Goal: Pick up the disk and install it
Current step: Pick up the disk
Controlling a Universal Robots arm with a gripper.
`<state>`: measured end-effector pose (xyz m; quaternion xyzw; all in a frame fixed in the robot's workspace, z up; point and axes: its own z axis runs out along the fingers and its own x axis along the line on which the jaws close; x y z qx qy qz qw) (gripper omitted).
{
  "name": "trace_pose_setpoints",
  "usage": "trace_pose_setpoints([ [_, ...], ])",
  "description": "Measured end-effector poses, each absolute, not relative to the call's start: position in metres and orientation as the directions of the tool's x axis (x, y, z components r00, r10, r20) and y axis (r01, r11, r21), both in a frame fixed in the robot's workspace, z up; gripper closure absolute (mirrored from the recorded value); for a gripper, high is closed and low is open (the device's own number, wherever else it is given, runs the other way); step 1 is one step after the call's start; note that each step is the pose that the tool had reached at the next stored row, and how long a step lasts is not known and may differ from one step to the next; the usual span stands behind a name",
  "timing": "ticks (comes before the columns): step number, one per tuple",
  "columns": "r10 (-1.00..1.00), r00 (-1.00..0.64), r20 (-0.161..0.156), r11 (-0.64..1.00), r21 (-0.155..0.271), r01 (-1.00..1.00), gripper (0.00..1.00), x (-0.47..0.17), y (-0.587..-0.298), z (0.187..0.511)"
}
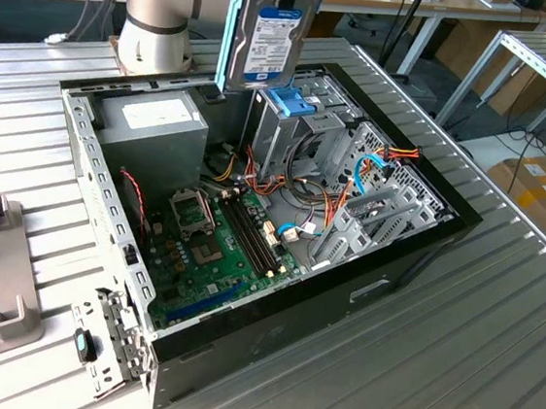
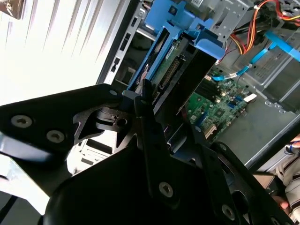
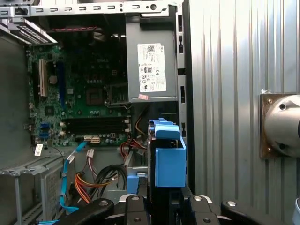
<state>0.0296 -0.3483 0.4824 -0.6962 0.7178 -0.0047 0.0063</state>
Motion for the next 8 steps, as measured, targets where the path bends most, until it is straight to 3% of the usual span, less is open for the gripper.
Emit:
trace_pose_setpoints([
  [8, -1.000, -0.031, -0.002, 0.031, -0.016, -0.999, 0.65, 0.071, -0.348, 0.482],
])
